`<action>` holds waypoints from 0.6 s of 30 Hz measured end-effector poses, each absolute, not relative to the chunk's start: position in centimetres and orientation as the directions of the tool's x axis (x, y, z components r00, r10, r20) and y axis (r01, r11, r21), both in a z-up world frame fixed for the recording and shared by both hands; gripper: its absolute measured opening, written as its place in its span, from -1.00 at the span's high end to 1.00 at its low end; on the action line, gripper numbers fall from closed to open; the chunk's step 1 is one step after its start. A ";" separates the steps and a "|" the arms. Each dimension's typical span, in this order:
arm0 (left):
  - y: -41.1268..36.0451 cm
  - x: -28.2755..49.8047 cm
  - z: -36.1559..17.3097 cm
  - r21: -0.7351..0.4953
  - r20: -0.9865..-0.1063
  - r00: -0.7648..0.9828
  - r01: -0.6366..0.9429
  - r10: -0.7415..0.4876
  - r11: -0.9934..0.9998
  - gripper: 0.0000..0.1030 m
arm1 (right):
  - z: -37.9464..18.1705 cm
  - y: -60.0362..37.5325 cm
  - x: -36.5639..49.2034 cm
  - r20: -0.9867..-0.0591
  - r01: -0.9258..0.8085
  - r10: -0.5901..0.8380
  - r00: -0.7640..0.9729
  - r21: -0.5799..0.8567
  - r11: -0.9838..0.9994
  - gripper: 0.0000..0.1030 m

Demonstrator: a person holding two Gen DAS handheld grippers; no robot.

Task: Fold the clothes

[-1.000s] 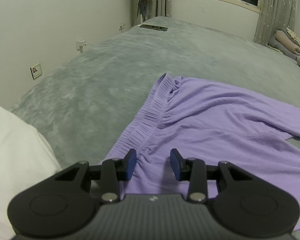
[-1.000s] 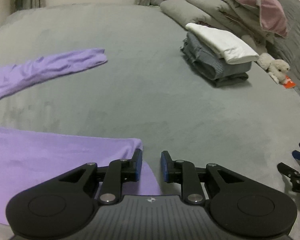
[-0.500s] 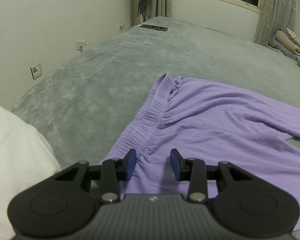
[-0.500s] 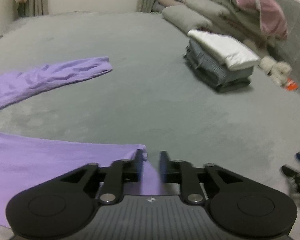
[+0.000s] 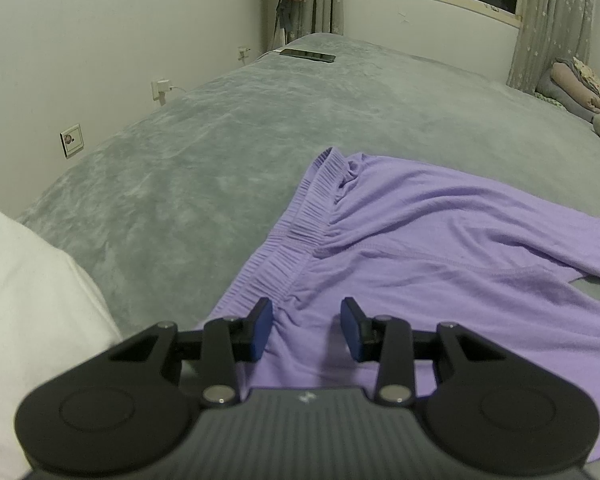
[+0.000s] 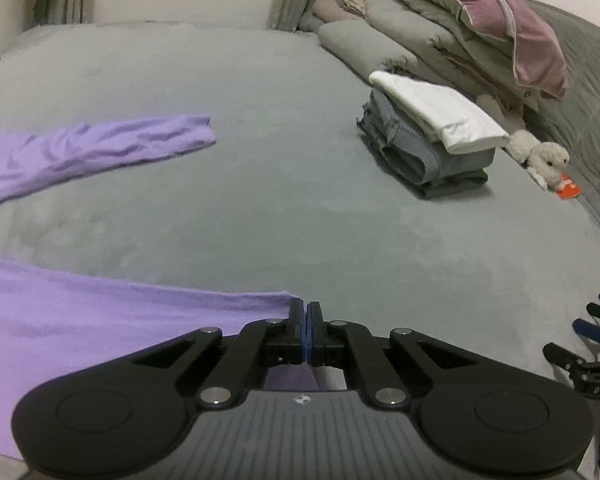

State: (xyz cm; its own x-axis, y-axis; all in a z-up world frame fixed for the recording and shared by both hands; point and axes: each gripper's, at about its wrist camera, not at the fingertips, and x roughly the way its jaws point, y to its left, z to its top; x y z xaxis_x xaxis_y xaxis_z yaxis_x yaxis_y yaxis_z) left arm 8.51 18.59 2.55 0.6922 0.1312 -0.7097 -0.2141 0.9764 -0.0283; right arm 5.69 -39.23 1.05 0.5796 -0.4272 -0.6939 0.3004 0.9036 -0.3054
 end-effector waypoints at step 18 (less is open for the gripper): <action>21.6 8.5 4.1 -0.094 -0.685 0.715 -0.281 0.143 0.955 0.30 | 2.5 -34.5 5.9 -0.616 0.233 -0.453 0.645 -0.406 0.884 0.67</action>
State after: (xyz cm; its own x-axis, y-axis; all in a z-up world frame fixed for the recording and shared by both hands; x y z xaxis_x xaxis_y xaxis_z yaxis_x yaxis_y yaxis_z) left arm 8.51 21.55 4.11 0.7147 0.1432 -0.6847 -0.2810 0.9551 -0.0935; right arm 5.91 -34.49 2.54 0.6447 -0.4531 -0.6156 0.2331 0.8835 -0.4063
